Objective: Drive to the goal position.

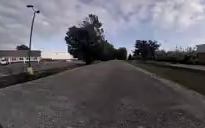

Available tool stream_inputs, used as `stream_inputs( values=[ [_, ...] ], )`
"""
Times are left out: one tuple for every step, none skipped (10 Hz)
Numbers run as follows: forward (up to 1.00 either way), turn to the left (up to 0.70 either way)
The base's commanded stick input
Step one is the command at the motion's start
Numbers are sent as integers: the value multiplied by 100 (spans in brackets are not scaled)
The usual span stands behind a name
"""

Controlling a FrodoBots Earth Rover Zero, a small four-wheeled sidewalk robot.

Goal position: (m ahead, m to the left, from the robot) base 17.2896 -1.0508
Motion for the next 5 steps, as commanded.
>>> stream_inputs(
  values=[
    [70,0],
    [70,0],
    [70,0],
    [70,0],
    [70,0]
  ],
)
